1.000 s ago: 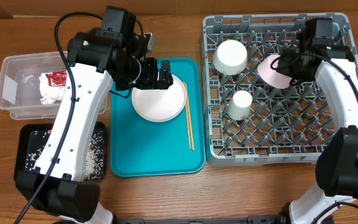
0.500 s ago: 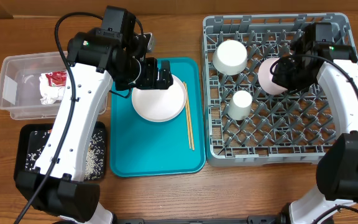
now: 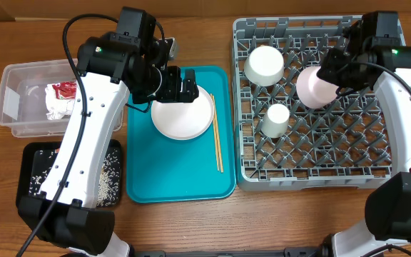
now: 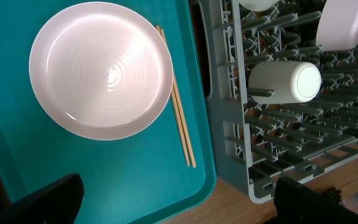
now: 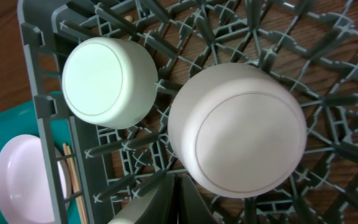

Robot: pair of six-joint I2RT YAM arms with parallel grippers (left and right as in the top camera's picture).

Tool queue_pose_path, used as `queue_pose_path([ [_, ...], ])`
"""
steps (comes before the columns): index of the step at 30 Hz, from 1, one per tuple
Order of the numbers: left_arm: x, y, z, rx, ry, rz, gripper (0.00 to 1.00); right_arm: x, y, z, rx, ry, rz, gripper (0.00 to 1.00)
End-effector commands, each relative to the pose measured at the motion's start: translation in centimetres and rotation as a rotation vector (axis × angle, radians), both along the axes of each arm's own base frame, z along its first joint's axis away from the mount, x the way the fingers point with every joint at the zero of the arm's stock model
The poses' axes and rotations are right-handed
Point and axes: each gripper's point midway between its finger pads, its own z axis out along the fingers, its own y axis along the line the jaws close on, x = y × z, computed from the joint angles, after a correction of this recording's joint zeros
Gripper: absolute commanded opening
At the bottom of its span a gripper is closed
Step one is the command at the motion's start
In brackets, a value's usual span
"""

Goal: Sort waste into correct bins and load items into the dishwasher

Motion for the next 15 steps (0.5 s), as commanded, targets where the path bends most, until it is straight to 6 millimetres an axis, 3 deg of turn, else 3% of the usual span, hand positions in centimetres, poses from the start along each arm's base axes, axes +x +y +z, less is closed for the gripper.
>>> queue_pose_path([
  [1, 0.0, -0.2, 0.9, -0.001, -0.029, -0.012, 1.00, 0.3, 1.4, 1.6, 0.016, -0.046, 0.038, 0.04],
  [8, 0.0, -0.2, 0.9, -0.001, -0.029, -0.012, 1.00, 1.2, 3.3, 0.5, 0.002, -0.048, 0.089, 0.04],
  [15, 0.0, -0.2, 0.9, -0.001, -0.029, -0.012, 1.00, 2.7, 3.9, -1.7, -0.139, -0.045, 0.103, 0.04],
])
